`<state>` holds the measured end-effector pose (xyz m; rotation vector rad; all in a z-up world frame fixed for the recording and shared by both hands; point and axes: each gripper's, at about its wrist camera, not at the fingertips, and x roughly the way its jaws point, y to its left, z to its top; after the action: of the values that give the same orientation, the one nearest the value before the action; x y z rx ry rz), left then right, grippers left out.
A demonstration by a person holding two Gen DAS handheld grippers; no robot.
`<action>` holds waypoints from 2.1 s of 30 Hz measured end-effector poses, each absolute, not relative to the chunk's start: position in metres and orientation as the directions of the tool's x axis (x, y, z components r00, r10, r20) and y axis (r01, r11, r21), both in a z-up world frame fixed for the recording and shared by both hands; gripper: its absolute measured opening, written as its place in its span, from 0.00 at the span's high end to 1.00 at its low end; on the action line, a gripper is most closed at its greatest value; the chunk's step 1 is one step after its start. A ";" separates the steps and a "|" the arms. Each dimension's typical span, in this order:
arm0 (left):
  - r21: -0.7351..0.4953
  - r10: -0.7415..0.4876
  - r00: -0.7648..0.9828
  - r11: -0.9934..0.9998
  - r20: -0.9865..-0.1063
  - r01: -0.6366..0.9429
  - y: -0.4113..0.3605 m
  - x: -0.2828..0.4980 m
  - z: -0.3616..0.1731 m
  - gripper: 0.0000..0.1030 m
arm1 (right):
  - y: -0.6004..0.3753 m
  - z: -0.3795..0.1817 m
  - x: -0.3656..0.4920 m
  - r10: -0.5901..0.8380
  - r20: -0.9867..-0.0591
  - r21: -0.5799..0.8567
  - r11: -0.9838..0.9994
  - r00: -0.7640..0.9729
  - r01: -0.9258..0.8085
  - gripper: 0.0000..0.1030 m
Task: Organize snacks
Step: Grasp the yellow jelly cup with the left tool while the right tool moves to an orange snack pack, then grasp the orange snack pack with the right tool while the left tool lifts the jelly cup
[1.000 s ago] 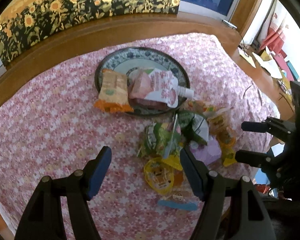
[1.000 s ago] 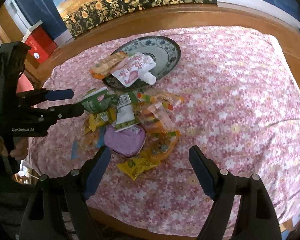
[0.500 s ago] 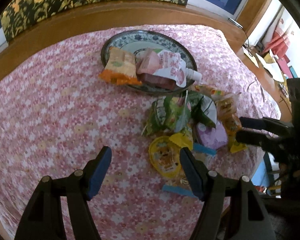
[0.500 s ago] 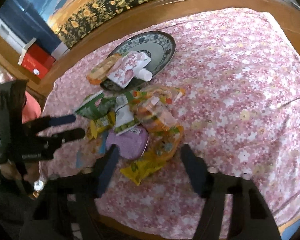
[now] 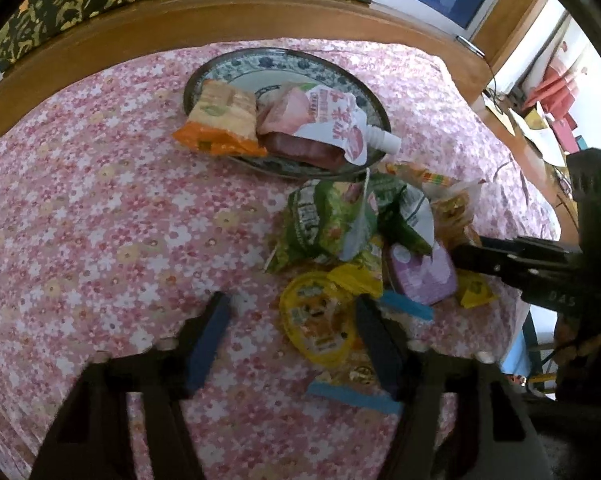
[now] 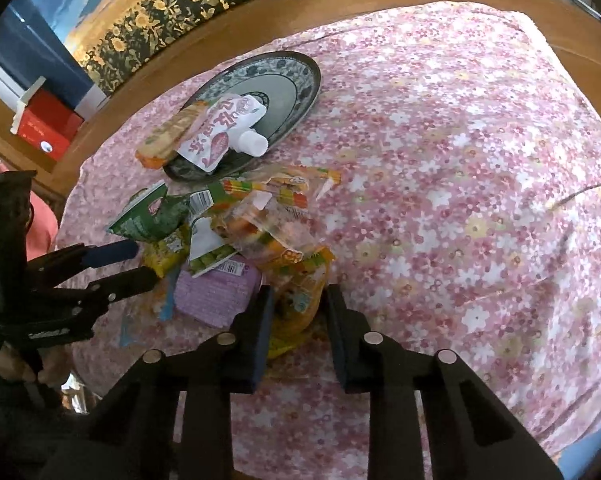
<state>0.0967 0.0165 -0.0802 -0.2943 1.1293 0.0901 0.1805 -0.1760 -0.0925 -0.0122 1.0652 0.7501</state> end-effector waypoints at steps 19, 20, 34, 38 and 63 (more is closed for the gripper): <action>-0.176 0.017 0.530 0.934 -0.848 -0.311 0.033 0.071 -0.030 0.65 | -0.211 -0.059 0.156 0.638 -0.701 0.398 0.721 0.318 -0.567 0.75; -0.172 0.025 0.528 0.931 -0.849 -0.321 0.034 0.072 -0.029 0.65 | -0.211 -0.058 0.155 0.639 -0.700 0.397 0.719 0.319 -0.571 0.75; -0.144 0.048 0.569 0.946 -0.821 -0.289 0.037 0.083 0.015 0.64 | -0.198 -0.022 0.156 0.679 -0.648 0.377 0.679 0.344 -0.630 0.75; -0.160 0.039 0.592 0.947 -0.805 -0.280 0.032 0.087 0.022 0.64 | -0.194 -0.012 0.156 0.680 -0.642 0.343 0.668 0.355 -0.660 0.74; -0.171 0.019 0.601 0.951 -0.799 -0.258 0.028 0.126 0.030 0.64 | -0.176 0.018 0.198 0.722 -0.584 0.331 0.629 0.370 -0.704 0.74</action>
<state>0.1264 0.0281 0.0302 -0.2825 0.9151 0.1627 0.1983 -0.1762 0.0178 0.0276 0.7638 0.9147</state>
